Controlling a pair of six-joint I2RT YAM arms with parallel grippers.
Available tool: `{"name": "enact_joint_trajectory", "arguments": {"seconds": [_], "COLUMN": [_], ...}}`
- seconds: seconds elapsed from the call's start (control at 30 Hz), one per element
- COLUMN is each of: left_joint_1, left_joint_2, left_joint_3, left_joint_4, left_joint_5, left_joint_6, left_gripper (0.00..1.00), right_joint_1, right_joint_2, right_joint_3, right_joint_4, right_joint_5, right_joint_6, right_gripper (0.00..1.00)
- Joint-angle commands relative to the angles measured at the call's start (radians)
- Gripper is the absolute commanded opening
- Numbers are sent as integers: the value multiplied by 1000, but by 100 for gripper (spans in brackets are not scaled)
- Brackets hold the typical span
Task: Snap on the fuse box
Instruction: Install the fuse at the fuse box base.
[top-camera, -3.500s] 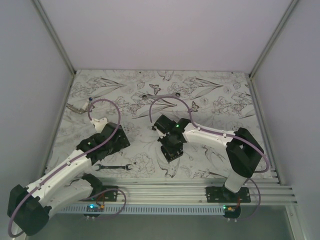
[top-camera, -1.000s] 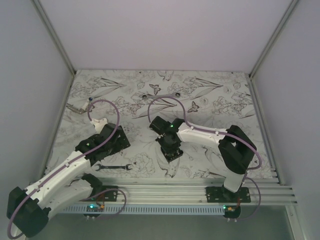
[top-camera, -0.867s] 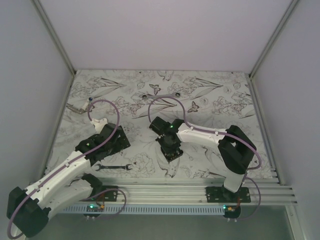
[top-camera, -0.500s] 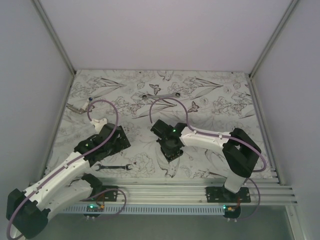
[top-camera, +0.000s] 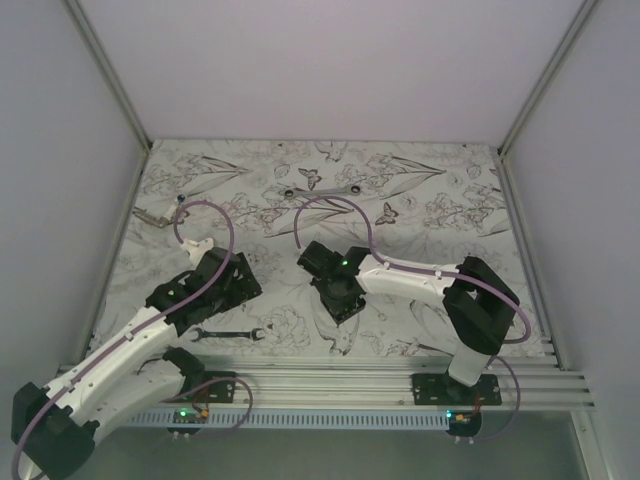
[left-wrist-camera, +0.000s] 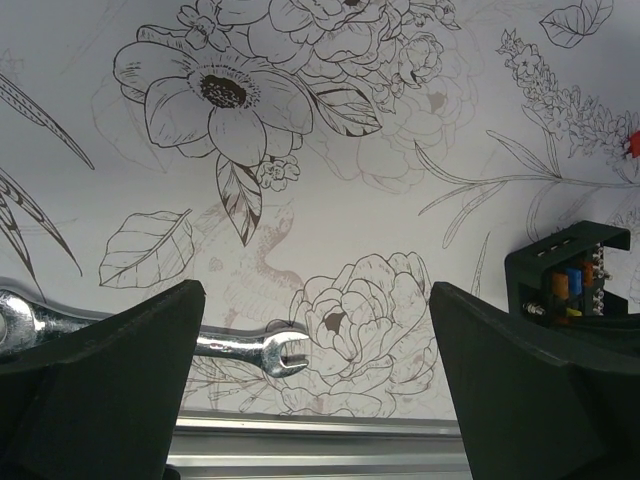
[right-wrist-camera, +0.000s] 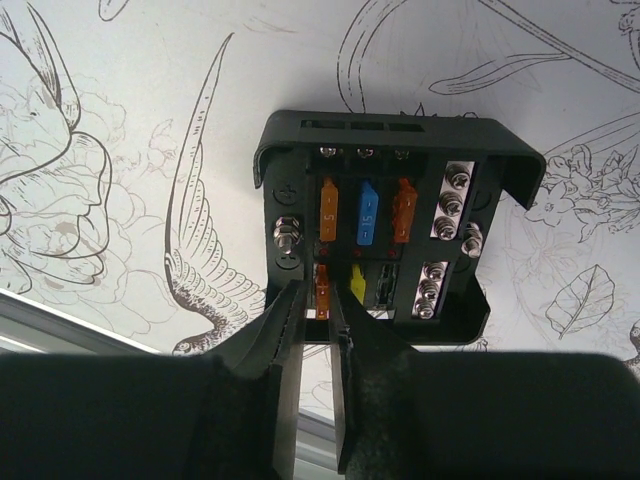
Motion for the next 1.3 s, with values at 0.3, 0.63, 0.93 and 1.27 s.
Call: {"name": "enact_joint_trajectory", "arguments": {"seconds": [0.3,0.63,0.93,1.27], "left_joint_1": [6,6,6,6], "left_joint_2": [-8,-11,-10,-6], "left_joint_3": [-15,-13,-11,-10], "left_joint_4": [-24,-24,-23,-24], "left_joint_5": [17,24,24,19], "left_joint_6": [-2,-3,-3,-2], "left_gripper": [99,99,99,99], "right_joint_1": [8,8,8,9], "right_joint_2": [-47,-35,-1,54], "right_joint_3": [18,-10,-13,-24], "right_joint_4": [-9,-4,-3,-27], "right_joint_5": [32,36,35,-9], "right_joint_6": [-1,2,-2,-12], "right_gripper": [23,14,2,0]}}
